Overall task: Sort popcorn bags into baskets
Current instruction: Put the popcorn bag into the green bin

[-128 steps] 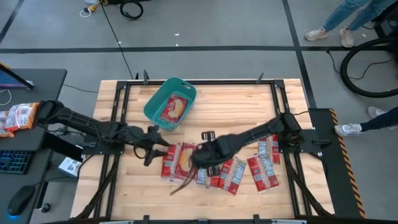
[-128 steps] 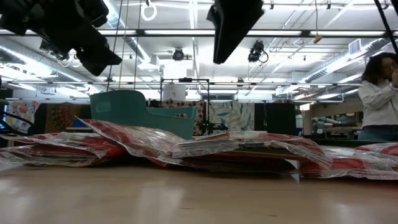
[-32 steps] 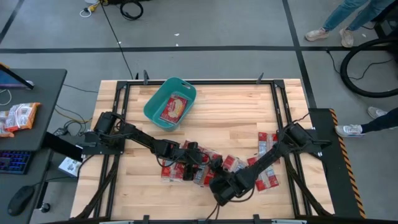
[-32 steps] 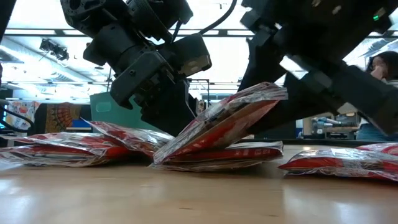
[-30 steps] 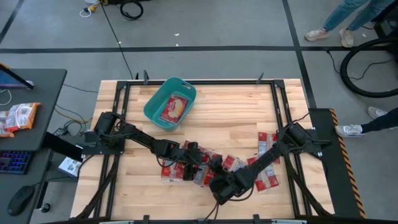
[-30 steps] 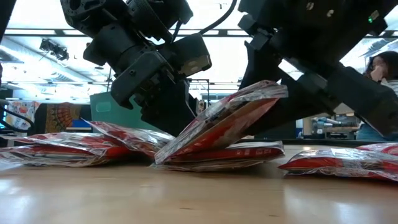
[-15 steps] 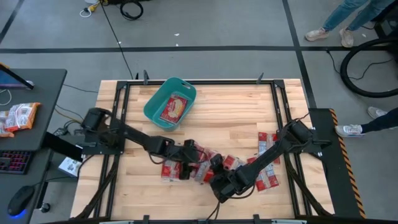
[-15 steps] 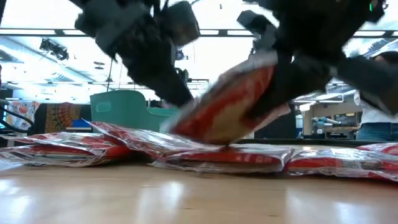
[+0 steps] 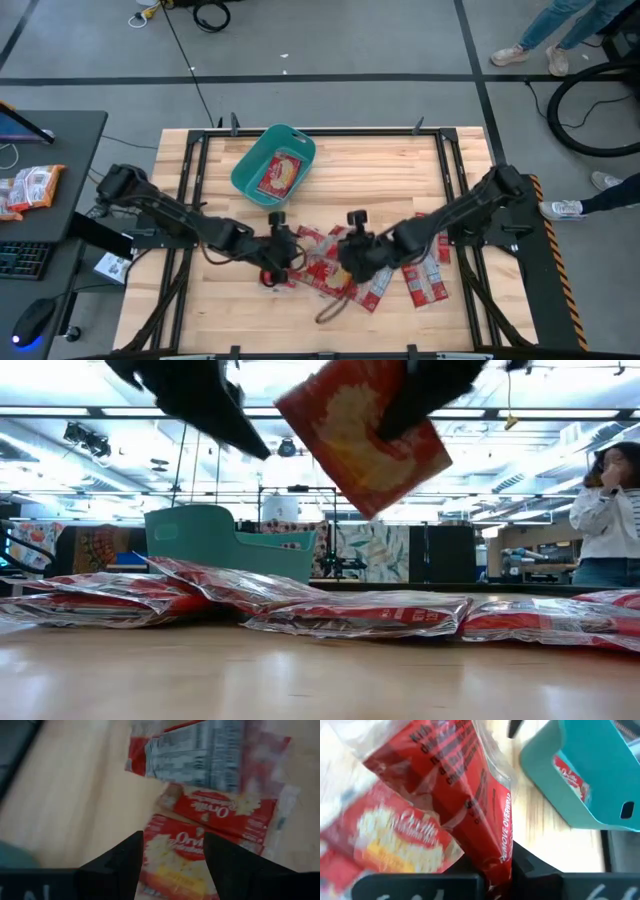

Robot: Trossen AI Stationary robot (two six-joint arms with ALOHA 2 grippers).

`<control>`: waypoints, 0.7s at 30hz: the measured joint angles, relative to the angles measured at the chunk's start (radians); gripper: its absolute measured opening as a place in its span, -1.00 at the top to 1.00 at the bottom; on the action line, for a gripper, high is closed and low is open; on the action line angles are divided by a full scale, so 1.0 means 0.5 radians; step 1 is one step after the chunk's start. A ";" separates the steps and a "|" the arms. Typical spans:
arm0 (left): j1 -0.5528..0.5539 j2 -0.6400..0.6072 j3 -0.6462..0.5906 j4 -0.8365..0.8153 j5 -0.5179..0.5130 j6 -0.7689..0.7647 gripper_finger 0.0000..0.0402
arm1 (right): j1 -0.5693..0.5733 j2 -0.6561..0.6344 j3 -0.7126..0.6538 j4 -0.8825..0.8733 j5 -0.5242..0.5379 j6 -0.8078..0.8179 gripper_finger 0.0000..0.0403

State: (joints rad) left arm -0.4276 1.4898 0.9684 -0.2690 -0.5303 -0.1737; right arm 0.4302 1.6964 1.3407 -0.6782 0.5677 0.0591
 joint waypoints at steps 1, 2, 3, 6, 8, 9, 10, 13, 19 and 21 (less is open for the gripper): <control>-0.016 -0.024 0.001 -0.007 -0.047 -0.003 -0.05 | -0.028 -0.016 0.000 0.021 -0.020 0.025 0.82; -0.032 -0.045 0.002 -0.036 -0.098 -0.004 -0.05 | -0.055 -0.027 0.000 0.043 -0.040 0.045 0.82; -0.053 -0.068 0.001 -0.090 -0.143 -0.005 -0.05 | -0.081 -0.033 0.000 0.075 -0.072 0.060 0.82; -0.088 -0.122 0.002 -0.201 -0.250 -0.025 -0.05 | -0.166 -0.032 -0.002 0.187 -0.205 0.107 0.83; -0.113 -0.161 0.000 -0.326 -0.303 -0.065 -0.05 | -0.228 -0.029 -0.005 0.286 -0.295 0.152 0.84; -0.126 -0.184 0.000 -0.364 -0.321 -0.083 -0.05 | -0.265 -0.028 -0.019 0.366 -0.341 0.182 0.84; -0.138 -0.209 0.000 -0.407 -0.332 -0.104 -0.05 | -0.301 -0.028 -0.040 0.440 -0.374 0.207 0.84; -0.184 -0.288 0.000 -0.508 -0.345 -0.135 -0.05 | -0.423 -0.026 -0.107 0.705 -0.463 0.266 0.84; -0.261 -0.465 0.001 -0.562 -0.361 -0.092 -0.05 | -0.704 -0.026 -0.277 1.437 -0.756 0.383 0.83; -0.286 -0.525 0.001 -0.576 -0.380 -0.085 -0.05 | -0.784 -0.026 -0.335 1.690 -0.786 0.411 0.83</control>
State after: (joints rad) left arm -0.5705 1.2274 0.9688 -0.5569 -0.7201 -0.2163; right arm 0.0384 1.6836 1.1730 0.1670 0.1746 0.2645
